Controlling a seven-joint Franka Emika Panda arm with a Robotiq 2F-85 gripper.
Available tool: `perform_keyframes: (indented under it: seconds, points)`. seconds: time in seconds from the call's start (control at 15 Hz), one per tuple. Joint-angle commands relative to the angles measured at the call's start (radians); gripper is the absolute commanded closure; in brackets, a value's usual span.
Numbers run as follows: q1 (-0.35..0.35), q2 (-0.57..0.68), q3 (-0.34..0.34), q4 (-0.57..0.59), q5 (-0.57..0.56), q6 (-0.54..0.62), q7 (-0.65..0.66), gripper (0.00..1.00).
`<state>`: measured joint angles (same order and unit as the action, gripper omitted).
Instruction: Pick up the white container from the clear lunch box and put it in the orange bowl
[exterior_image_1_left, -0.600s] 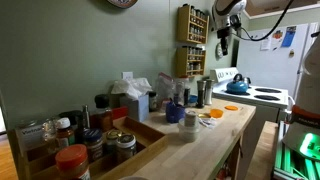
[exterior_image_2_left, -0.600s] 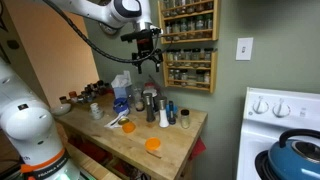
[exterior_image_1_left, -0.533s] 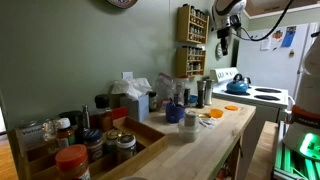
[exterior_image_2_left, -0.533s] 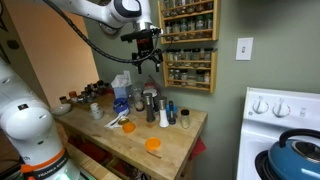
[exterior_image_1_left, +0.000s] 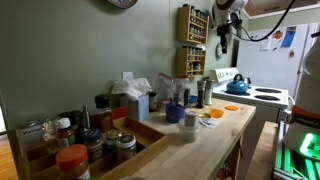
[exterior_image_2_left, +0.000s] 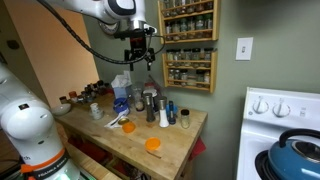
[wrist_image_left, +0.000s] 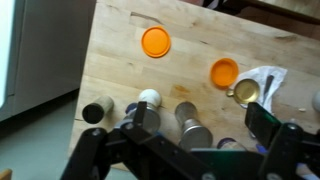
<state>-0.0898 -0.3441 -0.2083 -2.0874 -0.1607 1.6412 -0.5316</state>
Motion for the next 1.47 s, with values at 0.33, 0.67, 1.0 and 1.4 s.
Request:
perform_keyframes:
  seconds: [0.33,0.67,1.0,1.4]
  points:
    - [0.016,-0.197,0.026,-0.173,0.032,-0.081,0.107,0.0]
    - [0.015,-0.216,0.025,-0.195,0.03,-0.081,0.111,0.0]
    - [0.03,-0.237,0.043,-0.228,0.073,-0.076,0.145,0.0]
    - [0.174,-0.335,0.237,-0.366,0.353,0.171,0.359,0.0]
